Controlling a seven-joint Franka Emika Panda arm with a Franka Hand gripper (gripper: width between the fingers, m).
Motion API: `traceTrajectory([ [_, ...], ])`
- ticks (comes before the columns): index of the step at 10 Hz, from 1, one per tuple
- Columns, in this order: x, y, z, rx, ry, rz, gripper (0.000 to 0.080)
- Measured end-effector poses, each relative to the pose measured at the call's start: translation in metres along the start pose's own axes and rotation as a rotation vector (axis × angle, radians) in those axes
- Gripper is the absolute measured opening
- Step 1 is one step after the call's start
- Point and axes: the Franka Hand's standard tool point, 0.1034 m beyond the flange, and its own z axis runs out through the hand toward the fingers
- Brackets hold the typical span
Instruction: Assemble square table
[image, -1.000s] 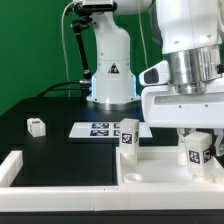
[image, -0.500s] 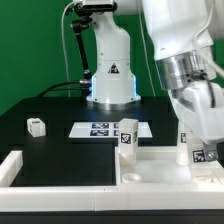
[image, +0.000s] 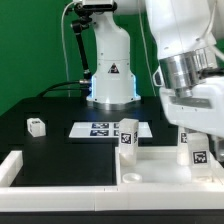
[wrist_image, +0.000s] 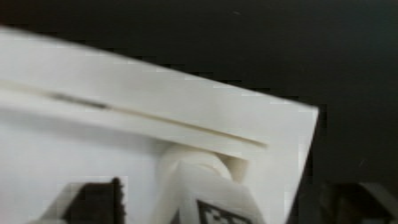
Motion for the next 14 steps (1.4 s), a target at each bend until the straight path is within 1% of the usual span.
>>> traceTrajectory([
  [1,0.002,0.001,0.000,0.000,0.003,-0.039,0.0586],
  [2,0.002,0.001,0.001,-0.005,0.006,-0.133,0.0637],
  [3,0.003,0.001,0.000,-0.007,0.008,-0.204,0.0646],
  [4,0.004,0.001,0.000,-0.015,0.013,-0.302,0.0646],
  [5,0.007,-0.001,-0.005,-0.048,0.043,-0.535,0.0646],
  [6,0.011,-0.001,-0.006,-0.066,0.052,-0.735,0.0649],
  [7,0.012,0.000,-0.005,-0.069,0.050,-0.762,0.0619],
  [8,0.011,0.000,-0.004,-0.069,0.051,-0.727,0.0619],
  [10,0.011,0.001,-0.004,-0.069,0.051,-0.715,0.0349],
  [11,0.012,0.002,-0.004,-0.070,0.051,-0.678,0.0349],
  [12,0.012,0.002,-0.004,-0.068,0.054,-0.604,0.0287],
  [14,0.013,0.002,-0.004,-0.063,0.059,-0.440,0.0288],
])
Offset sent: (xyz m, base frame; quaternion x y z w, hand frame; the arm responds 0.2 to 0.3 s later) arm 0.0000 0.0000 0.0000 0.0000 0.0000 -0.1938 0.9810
